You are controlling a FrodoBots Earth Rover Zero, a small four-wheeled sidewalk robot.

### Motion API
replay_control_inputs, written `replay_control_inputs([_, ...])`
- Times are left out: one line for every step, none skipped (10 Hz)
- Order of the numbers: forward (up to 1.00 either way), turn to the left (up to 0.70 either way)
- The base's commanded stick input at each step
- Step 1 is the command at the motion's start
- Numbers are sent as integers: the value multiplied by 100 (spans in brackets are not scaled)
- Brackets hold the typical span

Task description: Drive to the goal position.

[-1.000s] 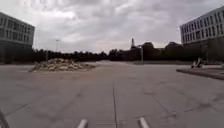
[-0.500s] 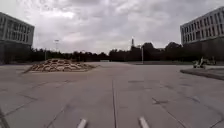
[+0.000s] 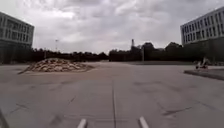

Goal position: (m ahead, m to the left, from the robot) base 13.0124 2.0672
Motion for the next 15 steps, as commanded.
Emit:
replay_control_inputs([70, 0])
replay_control_inputs([70, 0])
replay_control_inputs([70, 0])
replay_control_inputs([70, 0])
replay_control_inputs([70, 0])
replay_control_inputs([70, 0])
replay_control_inputs([70, 0])
replay_control_inputs([70, 0])
replay_control_inputs([70, 0])
replay_control_inputs([70, 0])
replay_control_inputs([70, 0])
replay_control_inputs([70, 0])
replay_control_inputs([70, 0])
replay_control_inputs([70, 0])
replay_control_inputs([70, 0])
